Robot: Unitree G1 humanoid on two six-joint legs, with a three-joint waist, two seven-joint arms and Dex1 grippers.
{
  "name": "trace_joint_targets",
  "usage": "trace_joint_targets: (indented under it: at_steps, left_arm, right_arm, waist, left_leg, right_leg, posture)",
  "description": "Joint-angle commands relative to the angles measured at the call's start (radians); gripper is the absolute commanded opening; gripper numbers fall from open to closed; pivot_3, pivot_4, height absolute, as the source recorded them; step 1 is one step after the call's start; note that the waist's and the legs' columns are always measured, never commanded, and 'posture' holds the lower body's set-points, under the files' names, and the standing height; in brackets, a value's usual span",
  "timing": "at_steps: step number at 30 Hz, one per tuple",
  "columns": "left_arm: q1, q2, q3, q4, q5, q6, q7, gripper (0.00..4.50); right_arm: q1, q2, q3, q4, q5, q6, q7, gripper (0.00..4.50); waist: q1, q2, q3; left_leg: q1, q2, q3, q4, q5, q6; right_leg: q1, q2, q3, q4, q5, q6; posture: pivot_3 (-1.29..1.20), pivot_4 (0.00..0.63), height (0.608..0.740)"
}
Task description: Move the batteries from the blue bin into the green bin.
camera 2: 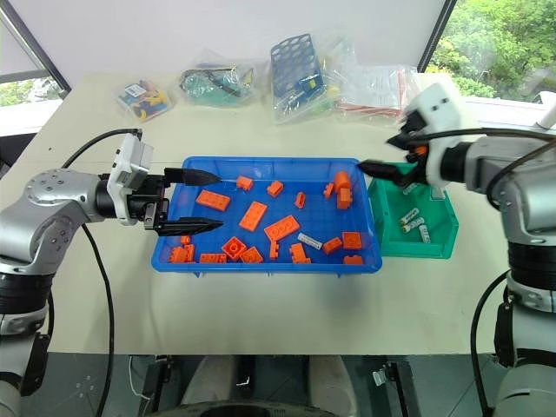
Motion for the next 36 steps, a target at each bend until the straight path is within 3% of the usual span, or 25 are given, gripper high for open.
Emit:
trace_joint_targets:
  at_steps: [1, 7, 22, 25, 32, 36]
  left_arm:
    - [-0.004, 0.003, 0.020, -0.032, 0.001, -0.019, 0.008, 4.50]
    - [-0.006, 0.000, 0.022, -0.033, 0.003, -0.021, 0.022, 4.50]
    - [0.003, 0.011, 0.040, -0.044, -0.009, -0.013, 0.042, 4.50]
    - [-0.004, 0.011, 0.040, -0.039, -0.008, -0.015, 0.040, 4.50]
    - [-0.018, 0.006, 0.032, -0.021, -0.002, -0.023, 0.033, 4.50]
    - [-0.020, -0.001, 0.023, -0.016, 0.000, -0.026, 0.033, 4.50]
  right_arm:
    - [0.039, -0.035, 0.190, -0.083, -0.074, -0.120, 0.090, 4.46]
    - [0.066, -0.033, 0.335, -0.074, -0.159, -0.220, 0.154, 4.46]
    - [0.054, 0.115, 0.465, 0.009, -0.315, -0.296, 0.146, 4.46]
    - [0.056, 0.132, 0.462, 0.013, -0.325, -0.300, 0.146, 3.64]
    - [0.063, 0.145, 0.403, -0.024, -0.292, -0.253, 0.143, 0.26]
    - [-0.020, 0.233, 0.203, -0.030, -0.157, -0.081, 0.083, 0.26]
  waist:
    - [0.002, 0.000, 0.000]
    - [0.003, 0.000, 0.000]
    - [0.002, 0.000, 0.000]
    - [0.003, 0.000, 0.000]
    - [0.002, 0.000, 0.000]
    - [-0.001, 0.000, 0.000]
  left_leg:
    - [0.000, 0.000, 0.000, 0.000, 0.000, 0.000]
    - [-0.001, -0.001, 0.000, 0.001, 0.000, 0.000]
    - [0.000, -0.002, 0.000, 0.002, 0.000, 0.000]
    - [0.000, -0.002, 0.000, 0.002, 0.000, 0.000]
    - [0.000, -0.002, 0.000, 0.002, 0.000, 0.000]
    - [0.000, -0.002, 0.000, 0.002, 0.000, 0.000]
  right_leg:
    - [0.000, 0.000, 0.000, 0.000, 0.000, 0.000]
    - [0.000, -0.001, 0.000, 0.000, 0.000, 0.000]
    - [0.000, 0.000, -0.001, 0.000, 0.000, 0.000]
    - [0.000, 0.000, -0.001, 0.000, 0.000, 0.000]
    - [0.000, 0.000, -0.001, 0.001, 0.000, 0.000]
    - [0.000, 0.000, -0.001, 0.001, 0.000, 0.000]
  posture:
    - [0.00, 0.150, 0.739]
    - [0.00, 0.150, 0.739]
    - [0.00, 0.150, 0.739]
    - [0.00, 0.150, 0.739]
    - [0.00, 0.150, 0.739]
    - [0.00, 0.150, 0.739]
